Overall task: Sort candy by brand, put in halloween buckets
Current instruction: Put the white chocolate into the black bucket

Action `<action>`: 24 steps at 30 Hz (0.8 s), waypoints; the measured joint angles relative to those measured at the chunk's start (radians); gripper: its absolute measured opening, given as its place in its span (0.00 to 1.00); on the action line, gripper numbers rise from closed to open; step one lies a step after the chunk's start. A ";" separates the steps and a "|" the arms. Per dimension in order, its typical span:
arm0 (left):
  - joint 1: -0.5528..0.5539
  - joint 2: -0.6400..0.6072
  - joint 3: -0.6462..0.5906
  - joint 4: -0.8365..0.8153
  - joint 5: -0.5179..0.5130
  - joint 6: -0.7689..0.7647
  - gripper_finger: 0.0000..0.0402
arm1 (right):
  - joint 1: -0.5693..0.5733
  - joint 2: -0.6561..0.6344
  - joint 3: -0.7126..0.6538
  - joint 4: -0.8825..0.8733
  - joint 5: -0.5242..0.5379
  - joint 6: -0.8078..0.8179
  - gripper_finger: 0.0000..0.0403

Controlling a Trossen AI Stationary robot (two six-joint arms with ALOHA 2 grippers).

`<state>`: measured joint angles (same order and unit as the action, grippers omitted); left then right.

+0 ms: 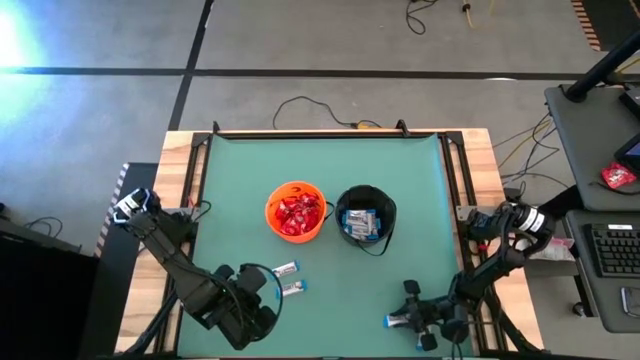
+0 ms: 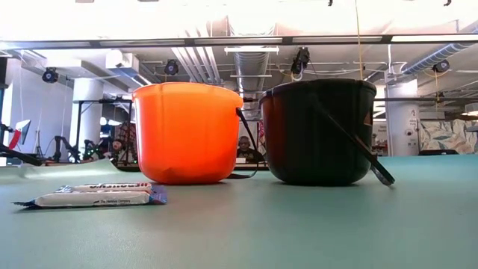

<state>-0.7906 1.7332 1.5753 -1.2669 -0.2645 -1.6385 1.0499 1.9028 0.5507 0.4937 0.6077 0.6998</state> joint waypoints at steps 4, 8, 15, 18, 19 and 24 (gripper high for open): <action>0.010 -0.001 -0.001 0.002 -0.012 0.046 0.00 | -0.021 -0.047 0.002 -0.014 -0.011 -0.011 0.26; 0.022 -0.006 -0.001 0.017 0.007 0.119 0.00 | -0.048 -0.119 0.018 -0.046 0.002 -0.043 0.25; 0.019 -0.008 -0.076 0.049 -0.012 0.155 0.00 | -0.129 -0.318 0.113 -0.335 0.005 -0.117 0.25; 0.008 -0.008 -0.139 0.045 -0.033 0.162 0.00 | -0.170 -0.392 0.171 -0.493 0.008 -0.127 0.25; 0.004 -0.008 -0.164 0.046 -0.033 0.159 0.00 | -0.184 -0.408 0.189 -0.538 0.012 -0.139 0.25; -0.023 -0.008 -0.269 0.128 -0.004 0.154 0.00 | -0.259 -0.496 0.294 -0.656 0.020 -0.162 0.25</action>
<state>-0.8136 1.7252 1.3066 -1.1387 -0.2687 -1.4841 0.7910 1.4072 0.8448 -0.1618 0.6275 0.5378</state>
